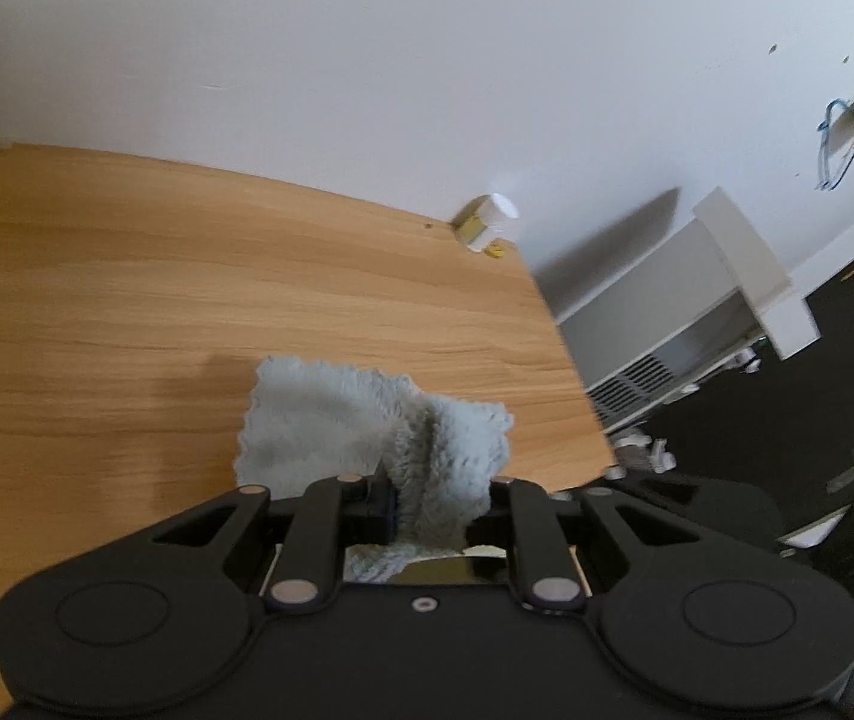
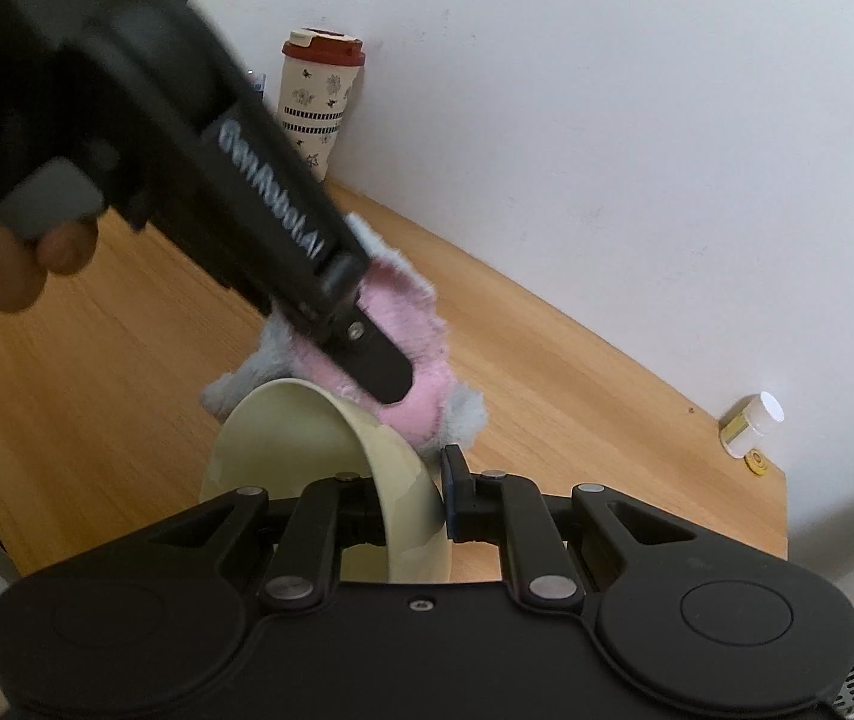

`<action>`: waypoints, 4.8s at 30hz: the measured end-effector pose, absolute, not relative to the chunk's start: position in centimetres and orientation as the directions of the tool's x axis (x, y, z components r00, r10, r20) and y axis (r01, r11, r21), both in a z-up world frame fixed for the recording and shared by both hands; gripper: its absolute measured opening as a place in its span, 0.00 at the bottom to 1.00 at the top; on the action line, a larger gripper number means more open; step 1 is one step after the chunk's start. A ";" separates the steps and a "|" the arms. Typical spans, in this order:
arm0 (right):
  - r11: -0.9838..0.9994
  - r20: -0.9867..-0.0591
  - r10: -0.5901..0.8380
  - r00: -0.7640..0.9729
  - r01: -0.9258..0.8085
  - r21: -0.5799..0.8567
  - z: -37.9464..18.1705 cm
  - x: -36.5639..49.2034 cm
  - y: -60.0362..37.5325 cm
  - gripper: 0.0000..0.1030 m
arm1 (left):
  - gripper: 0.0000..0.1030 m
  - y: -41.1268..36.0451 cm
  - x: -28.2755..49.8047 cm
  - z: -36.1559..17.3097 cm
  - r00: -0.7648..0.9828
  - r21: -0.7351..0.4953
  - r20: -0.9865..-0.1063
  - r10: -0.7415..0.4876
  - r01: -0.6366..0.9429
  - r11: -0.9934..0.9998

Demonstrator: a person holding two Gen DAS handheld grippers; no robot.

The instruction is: Clean bowl

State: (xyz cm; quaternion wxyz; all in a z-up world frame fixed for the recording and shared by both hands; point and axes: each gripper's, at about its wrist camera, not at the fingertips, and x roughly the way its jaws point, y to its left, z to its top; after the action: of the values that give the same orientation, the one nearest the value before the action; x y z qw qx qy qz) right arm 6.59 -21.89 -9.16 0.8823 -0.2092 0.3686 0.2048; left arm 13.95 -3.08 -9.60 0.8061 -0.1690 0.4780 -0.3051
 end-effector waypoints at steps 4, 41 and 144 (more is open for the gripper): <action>0.831 -0.732 0.202 0.650 -0.510 -0.223 -9.2 6.8 -21.8 0.16 | 0.15 -3.3 14.2 -9.7 0.364 -0.554 -0.671 -0.646 0.332 0.763; 0.928 -0.760 0.257 0.597 -0.372 0.021 -11.7 10.2 -23.0 0.17 | 0.14 2.2 15.7 -15.3 0.329 -0.629 -0.721 -0.610 0.062 0.775; 0.533 -0.889 0.229 0.397 -0.815 -0.227 -13.9 12.0 -21.1 0.11 | 0.14 -1.2 16.0 -10.7 0.444 -0.520 -0.682 -0.581 0.265 0.812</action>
State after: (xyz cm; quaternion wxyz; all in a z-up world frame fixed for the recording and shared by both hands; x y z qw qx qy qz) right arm 11.98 -21.08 -13.92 0.7629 -0.3412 0.4294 0.3424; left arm 15.98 -1.15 -10.71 0.8323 -0.1714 0.4618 -0.2542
